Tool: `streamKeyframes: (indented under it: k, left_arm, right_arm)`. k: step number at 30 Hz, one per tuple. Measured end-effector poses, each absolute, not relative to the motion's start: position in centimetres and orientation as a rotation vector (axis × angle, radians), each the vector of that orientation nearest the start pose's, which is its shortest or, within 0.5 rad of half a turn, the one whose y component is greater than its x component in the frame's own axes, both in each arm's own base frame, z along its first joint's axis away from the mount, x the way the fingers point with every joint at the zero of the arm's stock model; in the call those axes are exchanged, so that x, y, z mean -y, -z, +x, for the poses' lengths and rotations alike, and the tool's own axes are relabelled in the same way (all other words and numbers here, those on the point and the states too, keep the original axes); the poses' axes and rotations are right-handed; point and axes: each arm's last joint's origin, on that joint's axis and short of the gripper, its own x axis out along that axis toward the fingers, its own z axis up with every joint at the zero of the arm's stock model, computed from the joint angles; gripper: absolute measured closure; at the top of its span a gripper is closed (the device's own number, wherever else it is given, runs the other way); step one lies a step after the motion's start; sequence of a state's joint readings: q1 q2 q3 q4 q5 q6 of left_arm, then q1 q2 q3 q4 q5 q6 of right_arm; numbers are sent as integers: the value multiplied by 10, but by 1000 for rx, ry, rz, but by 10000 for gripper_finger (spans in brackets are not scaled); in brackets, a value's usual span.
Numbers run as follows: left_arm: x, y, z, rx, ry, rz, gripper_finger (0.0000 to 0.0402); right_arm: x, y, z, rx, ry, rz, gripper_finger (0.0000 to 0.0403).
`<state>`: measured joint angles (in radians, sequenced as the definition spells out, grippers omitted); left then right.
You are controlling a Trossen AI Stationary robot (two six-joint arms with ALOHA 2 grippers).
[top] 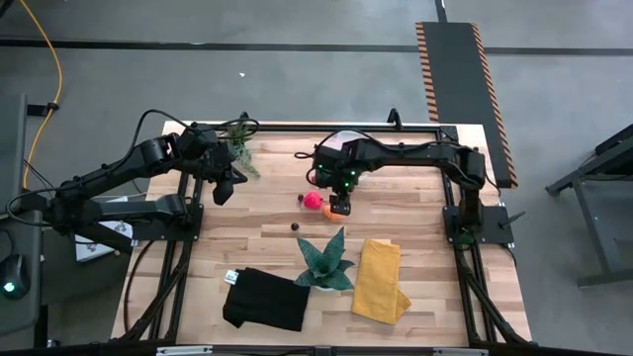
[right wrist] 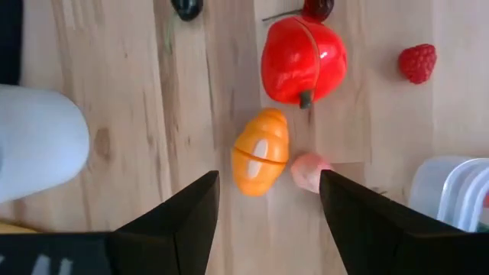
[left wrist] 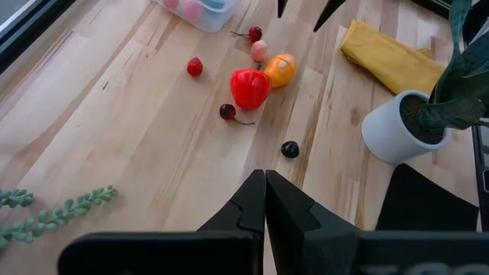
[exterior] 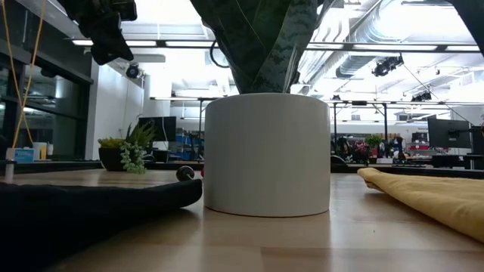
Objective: Pick and placing Produce into tupperware
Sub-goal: Put the croissant into the transparent container
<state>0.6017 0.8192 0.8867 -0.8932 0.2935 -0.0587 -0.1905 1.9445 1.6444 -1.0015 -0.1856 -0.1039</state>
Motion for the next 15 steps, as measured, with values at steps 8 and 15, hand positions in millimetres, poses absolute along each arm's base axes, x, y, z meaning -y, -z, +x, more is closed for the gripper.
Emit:
streamKeyframes:
  k: [8, 15]
  left_arm:
    - [-75, -303, 124, -739, -313, -416, 401]
    - [-75, -303, 124, -739, -311, -415, 401]
  right_arm:
    - [70, -240, 388, -1276, -76, 112, 185]
    - [67, -233, 391, -1286, -140, 65, 185]
